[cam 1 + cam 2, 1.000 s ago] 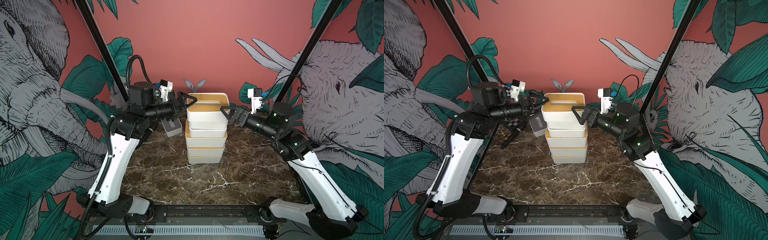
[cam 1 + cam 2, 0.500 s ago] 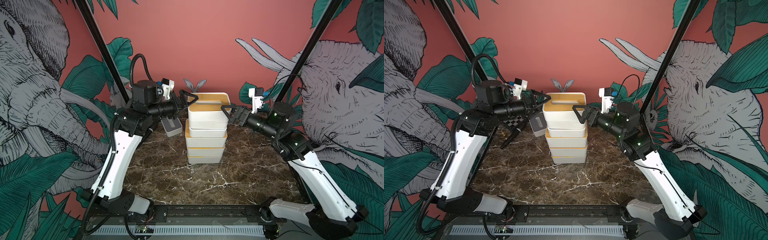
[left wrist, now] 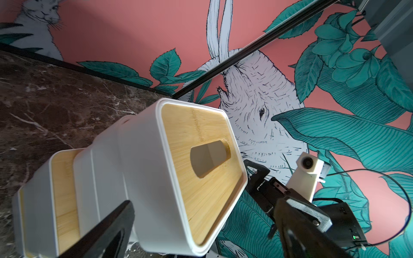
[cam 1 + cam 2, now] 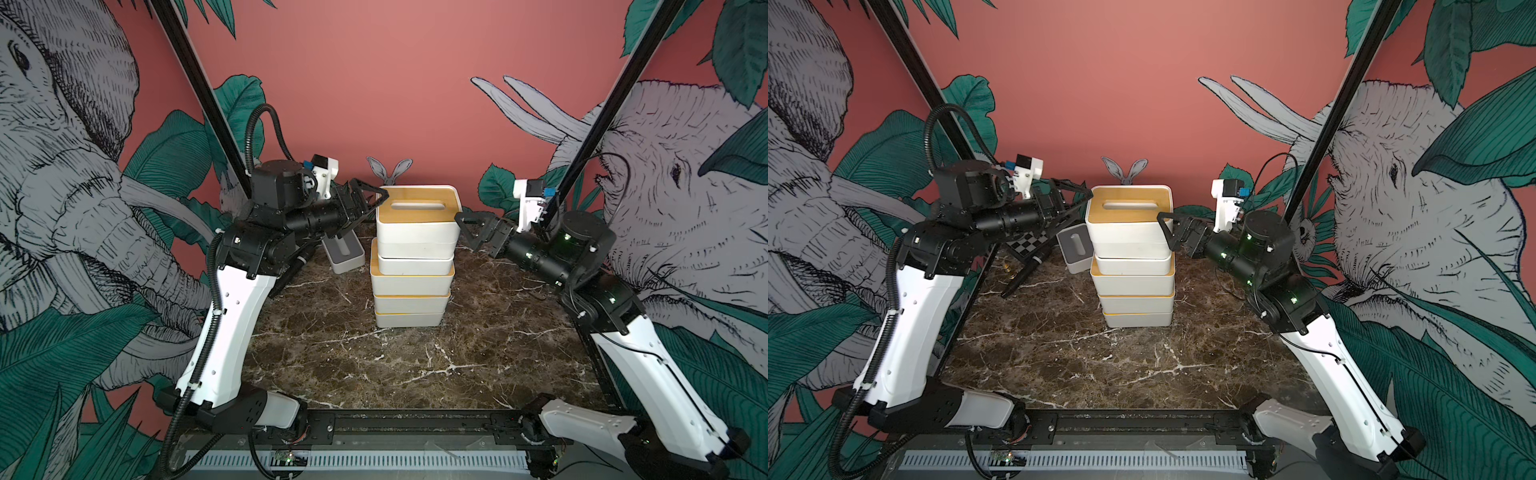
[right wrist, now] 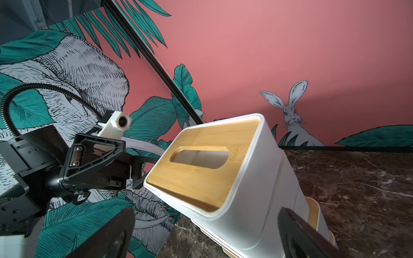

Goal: Stack the tissue boxes
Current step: Adjust the tissue box on the tissue box, then pick up the tissue box from the center of the board.

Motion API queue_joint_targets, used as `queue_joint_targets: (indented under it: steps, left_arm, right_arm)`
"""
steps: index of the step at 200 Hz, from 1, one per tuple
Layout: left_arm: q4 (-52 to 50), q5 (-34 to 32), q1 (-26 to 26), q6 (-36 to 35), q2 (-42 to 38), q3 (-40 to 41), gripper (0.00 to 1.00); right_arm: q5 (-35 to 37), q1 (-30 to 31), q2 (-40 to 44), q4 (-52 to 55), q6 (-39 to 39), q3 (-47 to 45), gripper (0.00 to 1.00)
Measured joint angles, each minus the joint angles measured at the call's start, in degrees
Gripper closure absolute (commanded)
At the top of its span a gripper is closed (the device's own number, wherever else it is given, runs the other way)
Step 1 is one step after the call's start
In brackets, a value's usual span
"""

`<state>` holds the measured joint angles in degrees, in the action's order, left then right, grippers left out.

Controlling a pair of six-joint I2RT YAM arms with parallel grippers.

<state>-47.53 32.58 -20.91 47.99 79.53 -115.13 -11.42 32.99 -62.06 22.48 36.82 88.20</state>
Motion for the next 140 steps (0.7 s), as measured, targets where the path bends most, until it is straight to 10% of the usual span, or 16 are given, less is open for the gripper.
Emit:
queue_joint_targets:
  steps: [94, 140]
  left_arm:
    - [-18.3, -30.0, 4.5, -16.1, -17.0, 12.8, 0.0]
    - [-14.2, -31.2, 8.4, -17.1, -7.2, 24.0, 0.0]
  right_arm:
    - [18.9, 0.0, 16.0, 17.2, -7.7, -0.9, 0.0]
    - [18.2, 0.0, 21.8, 19.1, -9.2, -8.6, 0.01]
